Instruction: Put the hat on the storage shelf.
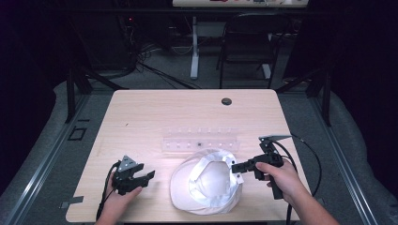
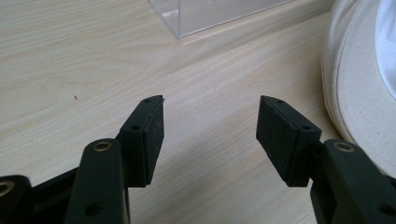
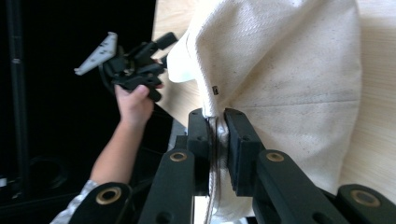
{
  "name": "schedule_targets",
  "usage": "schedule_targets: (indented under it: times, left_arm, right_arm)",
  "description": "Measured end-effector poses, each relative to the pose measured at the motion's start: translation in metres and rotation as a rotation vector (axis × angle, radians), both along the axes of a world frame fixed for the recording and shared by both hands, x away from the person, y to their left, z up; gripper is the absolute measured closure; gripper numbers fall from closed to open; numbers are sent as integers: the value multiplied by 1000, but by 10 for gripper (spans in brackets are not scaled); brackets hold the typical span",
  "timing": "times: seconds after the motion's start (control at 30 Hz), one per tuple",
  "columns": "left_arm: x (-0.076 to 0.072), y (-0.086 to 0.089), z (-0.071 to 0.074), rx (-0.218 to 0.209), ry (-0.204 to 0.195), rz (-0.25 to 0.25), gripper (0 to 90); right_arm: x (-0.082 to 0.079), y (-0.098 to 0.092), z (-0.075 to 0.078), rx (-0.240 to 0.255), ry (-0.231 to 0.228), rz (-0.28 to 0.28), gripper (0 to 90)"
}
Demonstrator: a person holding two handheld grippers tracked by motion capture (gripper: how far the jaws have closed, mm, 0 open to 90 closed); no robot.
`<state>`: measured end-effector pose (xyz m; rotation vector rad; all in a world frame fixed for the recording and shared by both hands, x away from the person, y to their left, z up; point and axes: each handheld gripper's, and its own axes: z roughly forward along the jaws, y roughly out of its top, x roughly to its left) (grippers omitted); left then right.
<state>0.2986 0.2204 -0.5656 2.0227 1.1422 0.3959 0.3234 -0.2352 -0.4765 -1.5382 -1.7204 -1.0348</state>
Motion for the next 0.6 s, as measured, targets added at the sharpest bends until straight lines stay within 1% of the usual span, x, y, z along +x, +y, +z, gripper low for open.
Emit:
schedule_targets:
  times: [0.03,0.07,0.1,0.13,0.17,0.2,0.23,0.27,0.3,0.33,0.37,0.43,0.47,0.5,0.53,0.57,0.6]
  left_arm:
    - [0,0,0,0,0,0,419]
    - [0,0,0,0,0,0,419]
    - [0,0,0,-2,2,2,419]
    - [0,0,0,-2,0,2,419]
    - [0,0,0,-3,0,3,419]
    - [0,0,0,-2,-1,4,419]
    - [0,0,0,0,-2,1,419]
    - [0,0,0,0,-2,1,419]
    - [0,0,0,0,-1,1,419]
    - [0,0,0,0,-1,1,419]
    - [0,0,0,2,-2,-2,419]
    - [0,0,0,2,-3,-2,419]
    - [0,0,0,2,-3,-2,419]
    - [0,0,0,-1,-1,1,419]
    - [0,0,0,-1,-1,0,419]
    - [0,0,0,-1,-1,0,419]
    - [0,0,0,-1,-1,1,419]
  right_arm:
    - [-1,1,1,22,-1,-23,814]
    - [-1,1,1,22,-1,-23,814]
    - [-1,1,2,48,-3,-21,815]
    - [-1,1,2,48,-3,-21,815]
    - [0,1,3,71,-4,-13,815]
    - [0,2,5,78,0,-20,815]
    - [0,1,5,88,-5,-4,816]
    - [0,3,7,98,-4,-22,816]
    - [0,4,8,113,-5,-12,816]
    - [0,4,8,113,-5,-12,816]
    - [0,5,11,139,-9,-8,816]
    - [1,7,15,169,-14,-9,817]
    - [1,7,15,169,-14,-9,817]
    - [1,9,18,197,-14,-10,817]
    - [1,11,21,206,-10,-22,817]
    - [1,11,22,207,-20,-1,817]
    - [1,12,23,213,-19,-5,817]
